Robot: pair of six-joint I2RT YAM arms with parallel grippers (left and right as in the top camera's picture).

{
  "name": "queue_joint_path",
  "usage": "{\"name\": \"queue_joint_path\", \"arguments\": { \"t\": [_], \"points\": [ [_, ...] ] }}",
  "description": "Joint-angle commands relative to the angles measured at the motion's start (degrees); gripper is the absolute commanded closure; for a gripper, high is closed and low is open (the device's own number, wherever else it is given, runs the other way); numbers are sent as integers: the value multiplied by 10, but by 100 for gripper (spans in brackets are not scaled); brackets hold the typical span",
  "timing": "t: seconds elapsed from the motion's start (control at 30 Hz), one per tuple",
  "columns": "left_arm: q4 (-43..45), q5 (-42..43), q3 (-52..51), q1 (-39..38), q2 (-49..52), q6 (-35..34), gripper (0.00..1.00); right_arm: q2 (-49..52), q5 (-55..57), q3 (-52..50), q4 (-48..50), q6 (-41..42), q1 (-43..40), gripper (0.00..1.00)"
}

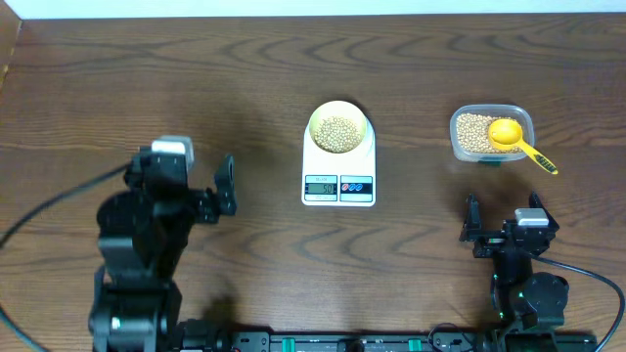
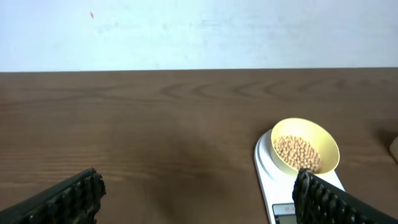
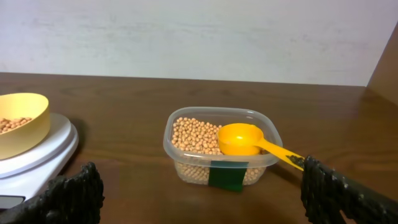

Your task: Scoop item into bowl and weigh 50g on scale

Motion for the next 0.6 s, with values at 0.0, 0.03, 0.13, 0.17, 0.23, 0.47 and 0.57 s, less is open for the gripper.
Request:
{"name": "queue_joint_path", "arguments": {
  "t": [0.0,0.03,0.13,0.17,0.23,0.47,0.57],
  "points": [
    [18,-7,-43,2,-68,10,1,-3,-3,-2,-2,-5,-4,1],
    [25,-7,-56,2,-85,10,1,-3,-3,-2,-2,-5,-4,1],
    [42,-7,-94,2,-133,9,1,-3,-3,-2,-2,-5,-4,1],
    [51,-7,-110,2,-153,9,1,-3,-3,-2,-2,-5,-4,1],
    [70,-7,-135,2,-183,9,1,-3,-3,-2,-2,-5,-4,1],
    [172,-34,-221,2,-240,9,2,-3,-3,-2,-2,-5,-4,1],
    [210,-37,-250,2,-246,9,1,-3,-3,-2,-2,-5,-4,1]
  ]
}}
